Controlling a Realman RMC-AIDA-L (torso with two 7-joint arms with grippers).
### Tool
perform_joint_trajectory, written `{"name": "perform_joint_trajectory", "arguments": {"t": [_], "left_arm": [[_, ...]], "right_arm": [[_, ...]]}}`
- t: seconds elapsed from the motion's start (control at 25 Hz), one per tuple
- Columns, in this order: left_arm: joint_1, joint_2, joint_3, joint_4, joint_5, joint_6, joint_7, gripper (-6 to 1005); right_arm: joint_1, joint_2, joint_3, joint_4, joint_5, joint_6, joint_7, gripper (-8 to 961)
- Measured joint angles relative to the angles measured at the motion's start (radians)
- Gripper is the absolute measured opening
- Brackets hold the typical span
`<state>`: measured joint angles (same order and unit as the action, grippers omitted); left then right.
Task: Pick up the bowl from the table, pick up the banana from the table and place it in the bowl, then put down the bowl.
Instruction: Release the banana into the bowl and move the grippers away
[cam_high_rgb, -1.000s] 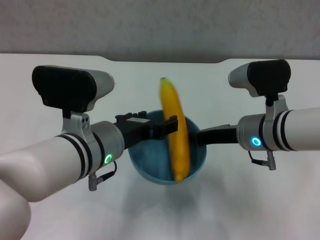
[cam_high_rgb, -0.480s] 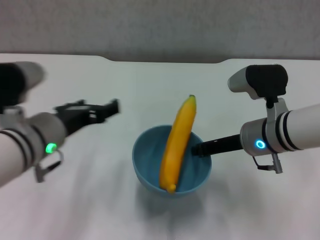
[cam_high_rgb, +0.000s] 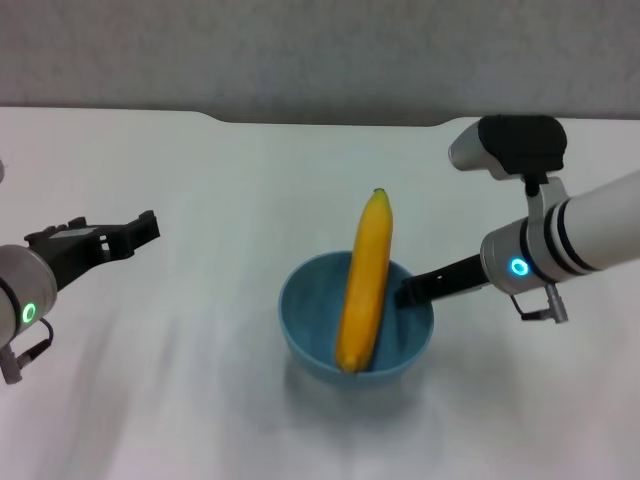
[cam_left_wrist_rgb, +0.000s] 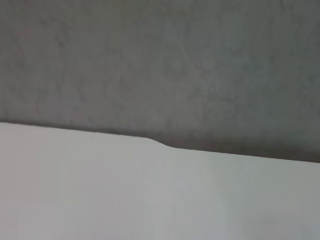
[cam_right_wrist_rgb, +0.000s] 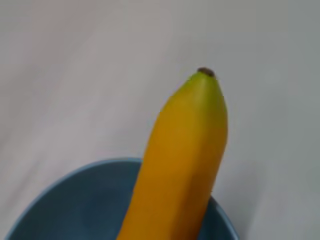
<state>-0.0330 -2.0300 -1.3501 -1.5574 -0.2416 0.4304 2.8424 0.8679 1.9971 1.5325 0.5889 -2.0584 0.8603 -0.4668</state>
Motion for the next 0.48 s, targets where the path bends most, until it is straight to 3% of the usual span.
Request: {"name": "perform_joint_trajectory", "arguments": {"t": [0.24, 0.48], "left_arm": [[-0.005, -0.003, 0.0, 0.025, 0.009, -0.004, 0.0, 882], [-0.007, -0.003, 0.002, 0.038, 0.006, -0.013, -0.001, 881]], "right_arm": [[0.077, 0.008, 0.006, -0.091, -0.014, -0.053, -0.043, 47], [0.055, 0.019, -0.012, -0.1, -0.005, -0.064, -0.051, 47]]}}
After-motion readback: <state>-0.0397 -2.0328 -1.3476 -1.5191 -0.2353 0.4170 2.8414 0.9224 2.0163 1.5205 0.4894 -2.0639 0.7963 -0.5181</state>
